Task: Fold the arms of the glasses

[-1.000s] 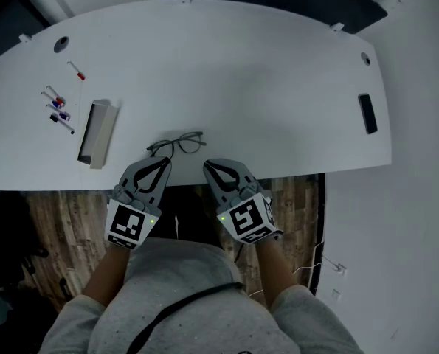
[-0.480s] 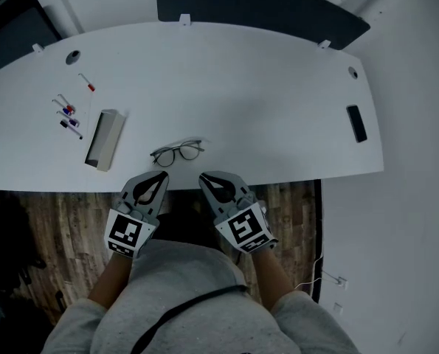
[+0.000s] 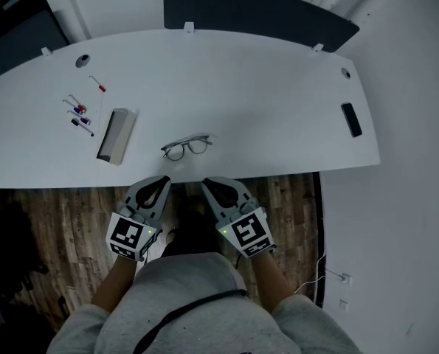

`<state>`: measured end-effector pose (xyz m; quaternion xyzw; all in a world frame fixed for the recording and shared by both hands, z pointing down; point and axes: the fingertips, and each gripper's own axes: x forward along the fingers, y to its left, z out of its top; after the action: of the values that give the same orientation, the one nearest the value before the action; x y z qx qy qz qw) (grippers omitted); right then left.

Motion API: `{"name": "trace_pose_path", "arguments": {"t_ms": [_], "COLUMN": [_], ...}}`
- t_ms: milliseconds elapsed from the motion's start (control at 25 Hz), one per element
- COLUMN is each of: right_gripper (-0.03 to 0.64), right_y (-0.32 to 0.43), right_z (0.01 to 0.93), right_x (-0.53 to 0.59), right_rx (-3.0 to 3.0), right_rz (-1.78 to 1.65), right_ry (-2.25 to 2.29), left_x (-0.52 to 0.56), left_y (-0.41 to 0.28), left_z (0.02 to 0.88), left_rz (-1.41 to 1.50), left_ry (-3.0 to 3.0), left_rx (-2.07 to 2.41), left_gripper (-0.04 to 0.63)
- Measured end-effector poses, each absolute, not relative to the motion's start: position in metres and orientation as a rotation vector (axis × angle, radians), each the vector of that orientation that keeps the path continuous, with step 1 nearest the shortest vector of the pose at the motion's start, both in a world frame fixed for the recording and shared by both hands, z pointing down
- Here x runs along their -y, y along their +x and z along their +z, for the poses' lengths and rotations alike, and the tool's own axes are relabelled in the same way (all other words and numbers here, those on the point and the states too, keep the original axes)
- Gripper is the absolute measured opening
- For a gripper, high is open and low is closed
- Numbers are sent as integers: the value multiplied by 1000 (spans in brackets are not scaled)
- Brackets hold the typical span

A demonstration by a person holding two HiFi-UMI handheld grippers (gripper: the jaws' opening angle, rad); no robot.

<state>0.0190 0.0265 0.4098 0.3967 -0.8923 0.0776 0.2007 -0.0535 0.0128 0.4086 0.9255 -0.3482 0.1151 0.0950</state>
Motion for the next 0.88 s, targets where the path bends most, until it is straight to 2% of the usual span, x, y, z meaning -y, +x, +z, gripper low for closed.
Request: {"name": "trace_pose_path", "arguments": {"t_ms": [880], "right_gripper": [21], "right_y": [-14], "right_z": [399], "right_x": [-129], "right_rx": [2564], "right_rz": [326], "right_ry": [1276], "left_x": [-110], "left_y": [-90], "left_z": [397], "left_rz": [118], "left_ry": [2671], "left_rx": [1037], "left_gripper": [15]}}
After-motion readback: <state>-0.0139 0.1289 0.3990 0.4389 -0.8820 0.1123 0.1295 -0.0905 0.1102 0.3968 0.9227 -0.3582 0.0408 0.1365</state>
